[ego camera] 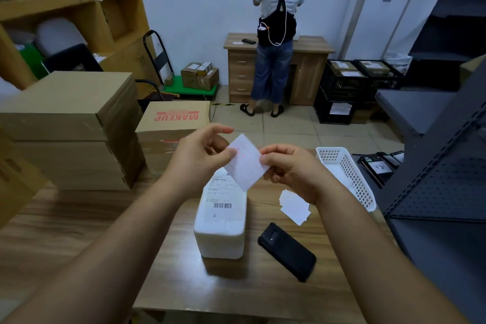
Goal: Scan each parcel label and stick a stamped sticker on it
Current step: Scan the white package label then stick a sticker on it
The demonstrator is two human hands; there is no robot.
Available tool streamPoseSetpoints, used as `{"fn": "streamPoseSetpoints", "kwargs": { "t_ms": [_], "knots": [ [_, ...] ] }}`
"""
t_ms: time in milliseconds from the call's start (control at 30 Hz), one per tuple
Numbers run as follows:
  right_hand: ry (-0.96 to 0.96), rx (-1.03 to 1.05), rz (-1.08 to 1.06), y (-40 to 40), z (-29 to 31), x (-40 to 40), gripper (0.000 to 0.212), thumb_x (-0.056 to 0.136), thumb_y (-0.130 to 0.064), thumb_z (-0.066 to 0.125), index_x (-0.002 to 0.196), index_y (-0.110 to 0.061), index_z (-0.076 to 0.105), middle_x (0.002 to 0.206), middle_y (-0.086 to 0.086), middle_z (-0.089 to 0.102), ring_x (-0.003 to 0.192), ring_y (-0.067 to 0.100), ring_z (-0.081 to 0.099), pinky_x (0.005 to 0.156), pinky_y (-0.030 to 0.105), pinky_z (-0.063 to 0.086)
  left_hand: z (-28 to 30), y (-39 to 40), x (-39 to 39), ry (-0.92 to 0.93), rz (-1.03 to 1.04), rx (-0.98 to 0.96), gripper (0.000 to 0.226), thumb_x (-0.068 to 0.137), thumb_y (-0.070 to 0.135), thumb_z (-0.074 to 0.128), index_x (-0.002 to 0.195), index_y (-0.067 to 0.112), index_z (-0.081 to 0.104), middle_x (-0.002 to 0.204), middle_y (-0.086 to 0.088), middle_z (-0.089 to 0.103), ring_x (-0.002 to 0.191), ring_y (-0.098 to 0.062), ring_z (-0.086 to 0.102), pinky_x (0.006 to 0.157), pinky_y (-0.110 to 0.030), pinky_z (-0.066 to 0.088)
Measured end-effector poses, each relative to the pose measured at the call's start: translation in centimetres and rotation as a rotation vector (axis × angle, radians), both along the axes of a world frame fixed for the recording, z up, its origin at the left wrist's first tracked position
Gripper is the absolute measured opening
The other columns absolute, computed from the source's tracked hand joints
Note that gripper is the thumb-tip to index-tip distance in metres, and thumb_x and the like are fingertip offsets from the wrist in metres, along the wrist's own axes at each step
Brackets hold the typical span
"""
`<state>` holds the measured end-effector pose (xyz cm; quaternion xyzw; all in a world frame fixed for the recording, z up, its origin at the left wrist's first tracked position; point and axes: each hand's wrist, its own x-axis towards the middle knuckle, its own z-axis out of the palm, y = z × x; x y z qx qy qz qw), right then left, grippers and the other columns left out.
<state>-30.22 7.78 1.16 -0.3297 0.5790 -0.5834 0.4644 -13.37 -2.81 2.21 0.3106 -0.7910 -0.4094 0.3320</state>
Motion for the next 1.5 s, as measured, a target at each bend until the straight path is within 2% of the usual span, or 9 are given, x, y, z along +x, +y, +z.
{"fn": "streamPoseSetpoints", "kwargs": {
  "t_ms": [100,200,333,433,700,800,1000,1367,1500],
  "knots": [
    [-0.029,0.043,-0.060,-0.1,0.6,0.1,0.013,0.089,0.003,0.061,0.088,-0.009,0.060,0.070,0.004,0.065,0.054,0.016,0.062,0.055,0.025,0.035,0.4,-0.5,-0.6,-0.060,0.072,-0.340,0.037,0.084,0.029,0.072,0.119,0.031,0.062,0.115,0.021,0.055,0.102,0.002,0.046,0.090,-0.018,0.042],
    [-0.134,-0.015,-0.136,0.0,1.2,0.2,0.011,0.090,-0.002,0.061,0.090,-0.013,0.058,0.077,0.005,0.068,0.065,0.020,0.069,0.061,0.026,0.041,0.3,0.1,-1.2,-0.081,0.011,-0.649,0.037,0.082,0.040,0.068,0.115,0.024,0.068,0.126,0.011,0.053,0.119,-0.003,0.037,0.100,-0.025,0.027],
    [-0.142,-0.070,-0.072,0.5,2.3,0.2,0.008,0.090,-0.008,0.061,0.090,-0.015,0.061,0.085,0.005,0.071,0.072,0.014,0.068,0.070,0.029,0.044,0.3,0.7,-2.1,-0.096,-0.077,-0.730,0.037,0.084,0.049,0.062,0.112,0.026,0.071,0.132,0.006,0.058,0.132,-0.017,0.042,0.104,-0.041,0.031],
    [-0.144,-0.109,-0.048,0.8,3.2,0.0,0.009,0.090,-0.008,0.060,0.086,-0.015,0.062,0.082,0.003,0.070,0.073,0.012,0.065,0.071,0.029,0.047,1.1,0.7,-2.3,-0.106,-0.073,-0.757,0.040,0.084,0.054,0.056,0.113,0.030,0.070,0.133,0.009,0.059,0.136,-0.016,0.039,0.106,-0.041,0.026],
    [-0.190,-0.211,0.009,1.2,4.4,-0.4,0.009,0.093,-0.009,0.057,0.092,-0.008,0.065,0.089,0.007,0.070,0.081,0.016,0.066,0.077,0.030,0.054,2.5,0.9,-2.7,-0.024,-0.074,-0.698,0.037,0.086,0.049,0.061,0.114,0.027,0.071,0.111,0.022,0.063,0.118,-0.003,0.048,0.099,-0.027,0.034],
    [-0.205,-0.252,0.064,1.3,4.6,-0.3,0.015,0.091,-0.008,0.054,0.098,-0.006,0.066,0.091,0.006,0.074,0.087,0.015,0.071,0.079,0.029,0.056,3.1,1.2,-2.6,0.055,-0.070,-0.558,0.020,0.087,0.034,0.072,0.106,0.032,0.072,0.101,0.026,0.062,0.104,0.006,0.052,0.090,-0.006,0.034],
    [-0.156,-0.278,0.076,0.9,4.6,0.0,0.016,0.092,-0.001,0.052,0.092,-0.008,0.066,0.092,0.006,0.076,0.093,0.018,0.073,0.081,0.031,0.055,3.8,1.7,-2.1,0.100,-0.111,-0.230,0.019,0.089,0.028,0.069,0.100,0.043,0.069,0.095,0.024,0.068,0.099,0.011,0.057,0.077,-0.002,0.040],
    [-0.057,-0.272,0.073,-2.9,4.3,1.0,0.020,0.092,0.000,0.056,0.081,-0.012,0.068,0.095,0.010,0.073,0.087,0.016,0.071,0.078,0.032,0.051,3.4,-1.3,-0.8,0.031,-0.088,-0.151,0.016,0.089,0.037,0.067,0.103,0.045,0.070,0.097,0.031,0.066,0.100,0.009,0.057,0.086,-0.029,0.051],
    [0.037,-0.276,0.063,-4.7,4.1,1.3,0.020,0.093,-0.004,0.057,0.082,-0.014,0.069,0.098,0.012,0.073,0.087,0.015,0.067,0.074,0.029,0.049,3.3,-3.2,-0.6,0.024,-0.108,-0.162,0.018,0.088,0.037,0.068,0.105,0.043,0.071,0.098,0.021,0.066,0.098,0.002,0.058,0.085,-0.038,0.054]
  ]
}}
